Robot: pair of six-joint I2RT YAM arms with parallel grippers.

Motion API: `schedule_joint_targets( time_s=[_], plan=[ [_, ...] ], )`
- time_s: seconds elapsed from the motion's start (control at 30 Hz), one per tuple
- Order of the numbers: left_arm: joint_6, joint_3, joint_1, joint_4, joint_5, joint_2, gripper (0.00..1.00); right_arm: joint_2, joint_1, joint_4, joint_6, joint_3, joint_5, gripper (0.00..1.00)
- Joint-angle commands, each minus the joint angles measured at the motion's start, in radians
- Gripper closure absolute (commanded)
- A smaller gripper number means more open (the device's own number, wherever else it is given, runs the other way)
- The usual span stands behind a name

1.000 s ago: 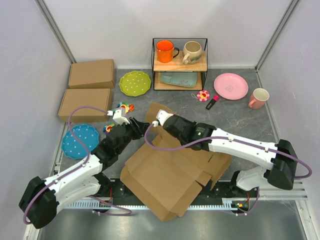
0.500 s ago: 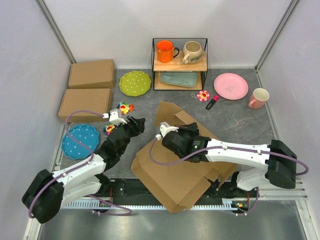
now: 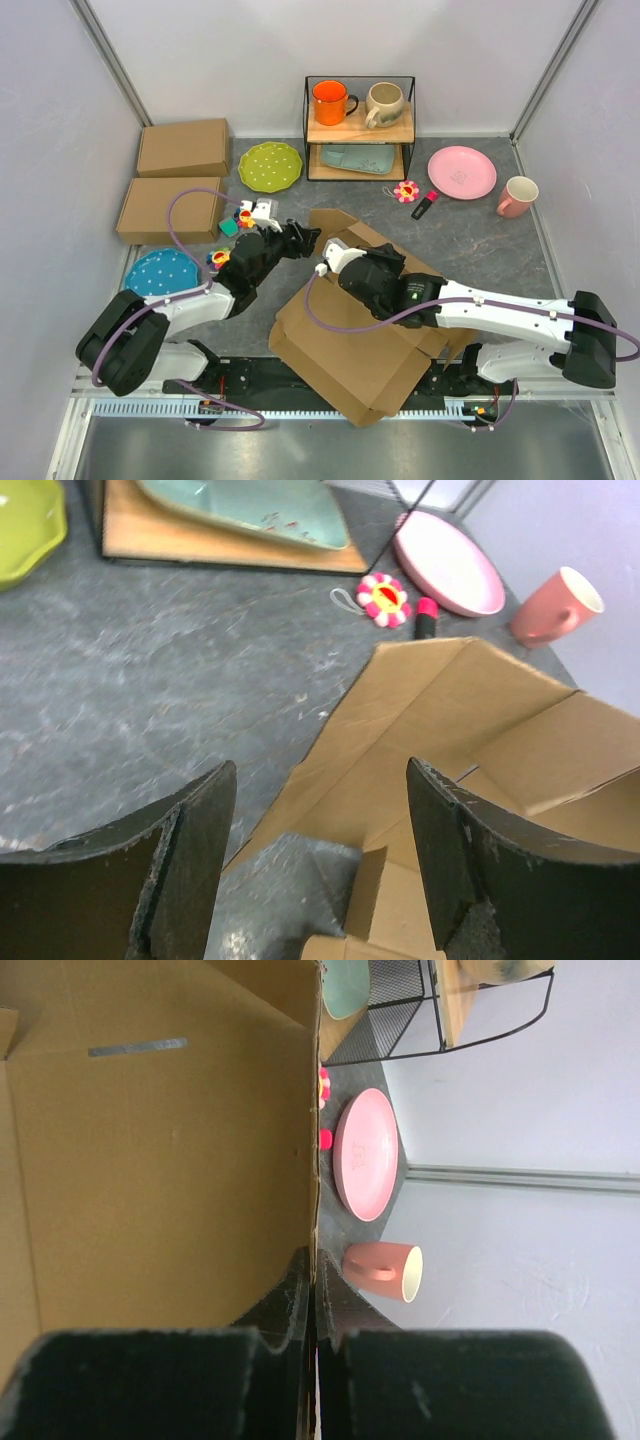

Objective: Fold the paper box

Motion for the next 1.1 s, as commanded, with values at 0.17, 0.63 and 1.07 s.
schedule_joint_targets(
  time_s=[0.17, 0.63, 1.07],
  plan=[
    [0.120, 0.119, 0.045, 0.058, 0.174, 0.108, 0.27, -0.053, 0.004, 0.004, 0.019, -0.005, -0.044, 1.00],
    [0.130, 0.119, 0.047, 0.026, 0.237, 0.173, 0.65, -0.051, 0.004, 0.018, 0.015, -0.013, -0.059, 1.00],
    [-0.053, 0.022, 0.033, 0.000, 0.287, -0.031, 0.91, 0.004, 0.033, 0.053, -0.008, -0.008, 0.060, 1.00]
  ],
)
